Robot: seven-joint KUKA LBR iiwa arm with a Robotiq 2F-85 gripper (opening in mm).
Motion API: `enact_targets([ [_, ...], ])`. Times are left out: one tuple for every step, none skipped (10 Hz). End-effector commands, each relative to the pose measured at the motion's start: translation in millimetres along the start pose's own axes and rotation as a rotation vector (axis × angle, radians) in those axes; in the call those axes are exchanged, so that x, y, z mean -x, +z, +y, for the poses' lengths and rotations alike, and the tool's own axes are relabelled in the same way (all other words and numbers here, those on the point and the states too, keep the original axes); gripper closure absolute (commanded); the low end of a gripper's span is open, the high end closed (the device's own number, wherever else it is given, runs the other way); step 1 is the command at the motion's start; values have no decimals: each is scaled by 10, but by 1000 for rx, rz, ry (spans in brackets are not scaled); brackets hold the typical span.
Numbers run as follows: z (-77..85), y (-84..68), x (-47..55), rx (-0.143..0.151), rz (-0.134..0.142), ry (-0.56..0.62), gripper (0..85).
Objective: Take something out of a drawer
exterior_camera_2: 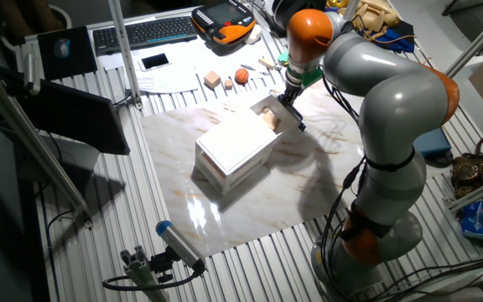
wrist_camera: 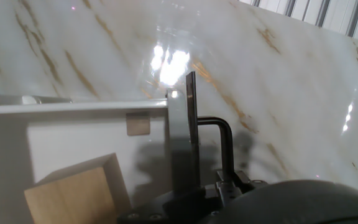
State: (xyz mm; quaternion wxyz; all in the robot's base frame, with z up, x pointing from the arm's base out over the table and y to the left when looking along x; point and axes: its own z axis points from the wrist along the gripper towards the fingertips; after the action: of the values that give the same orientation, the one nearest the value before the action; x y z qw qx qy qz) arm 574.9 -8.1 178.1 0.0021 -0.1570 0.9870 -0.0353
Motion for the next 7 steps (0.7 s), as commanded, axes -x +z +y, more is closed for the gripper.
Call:
enact_targets([
  [-13, -4, 0, -1, 1, 0, 850],
  [-33, -13, -2, 0, 4, 2, 850],
  [-63, -21, -3, -2, 5, 2, 850],
  [-92, -23, -1, -3, 5, 3, 850],
  [-104, -17, -5, -3, 5, 8, 850],
  [-108, -8, -7, 3, 3, 15, 850],
  [-109, -3, -6, 9, -12, 37, 850],
])
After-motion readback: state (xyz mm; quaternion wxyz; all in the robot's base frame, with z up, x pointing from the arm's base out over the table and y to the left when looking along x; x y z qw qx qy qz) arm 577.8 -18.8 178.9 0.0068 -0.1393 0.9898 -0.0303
